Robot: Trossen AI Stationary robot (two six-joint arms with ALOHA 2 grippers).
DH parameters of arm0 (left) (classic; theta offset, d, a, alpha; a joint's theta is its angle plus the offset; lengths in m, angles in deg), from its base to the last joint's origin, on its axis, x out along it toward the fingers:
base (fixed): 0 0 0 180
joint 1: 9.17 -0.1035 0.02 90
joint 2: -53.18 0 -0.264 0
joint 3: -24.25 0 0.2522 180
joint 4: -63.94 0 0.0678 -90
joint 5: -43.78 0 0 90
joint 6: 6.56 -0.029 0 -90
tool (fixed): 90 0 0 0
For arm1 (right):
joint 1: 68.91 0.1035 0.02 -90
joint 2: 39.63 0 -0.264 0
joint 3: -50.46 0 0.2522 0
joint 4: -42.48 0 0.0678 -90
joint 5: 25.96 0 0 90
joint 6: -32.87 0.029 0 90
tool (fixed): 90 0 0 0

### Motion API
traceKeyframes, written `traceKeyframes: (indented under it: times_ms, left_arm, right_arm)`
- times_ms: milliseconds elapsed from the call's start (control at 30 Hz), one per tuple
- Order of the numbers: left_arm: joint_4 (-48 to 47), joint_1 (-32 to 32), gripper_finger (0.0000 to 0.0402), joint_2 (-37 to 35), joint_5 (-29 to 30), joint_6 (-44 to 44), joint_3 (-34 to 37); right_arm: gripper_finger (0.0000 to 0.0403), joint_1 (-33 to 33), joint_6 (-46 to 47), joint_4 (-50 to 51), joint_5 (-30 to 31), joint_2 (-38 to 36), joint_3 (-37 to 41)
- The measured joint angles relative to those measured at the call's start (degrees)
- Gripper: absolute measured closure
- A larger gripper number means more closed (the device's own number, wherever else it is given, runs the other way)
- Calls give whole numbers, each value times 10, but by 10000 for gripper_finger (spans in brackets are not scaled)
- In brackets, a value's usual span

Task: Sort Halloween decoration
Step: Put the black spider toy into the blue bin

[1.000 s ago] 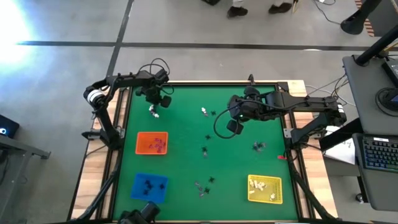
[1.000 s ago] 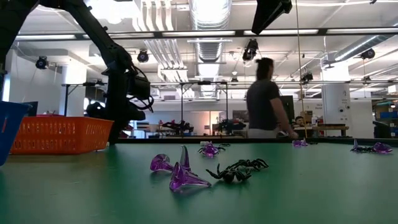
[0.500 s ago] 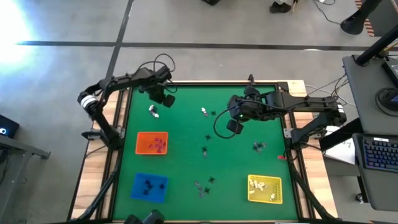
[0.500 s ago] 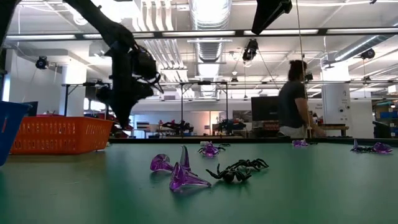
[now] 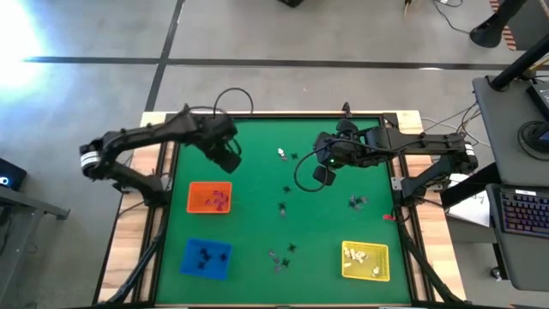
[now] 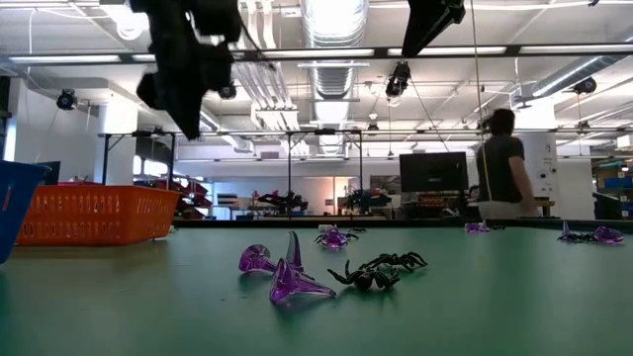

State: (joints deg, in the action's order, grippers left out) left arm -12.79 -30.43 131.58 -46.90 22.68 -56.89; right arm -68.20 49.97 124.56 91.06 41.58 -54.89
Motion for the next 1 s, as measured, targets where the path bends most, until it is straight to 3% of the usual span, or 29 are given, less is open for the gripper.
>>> traceKeyframes:
  times_ms: [267, 567, 867, 1000]
  left_arm:
    - [-1, 188, 401, -64, 1, 97, 8]
    - [2, 413, 401, -59, 2, 255, 24]
    - [12, 537, 401, -26, 1, 327, 26]
    - [51, 579, 401, -20, 1, 336, 27]
  right_arm:
    - [296, 0, -1, 1, 0, 0, 0]
    - [296, 0, -1, 0, 0, 0, 0]
    - [296, 1, 69, 0, -1, 0, 0]
    - [296, 2, 111, 0, -29, 0, 0]
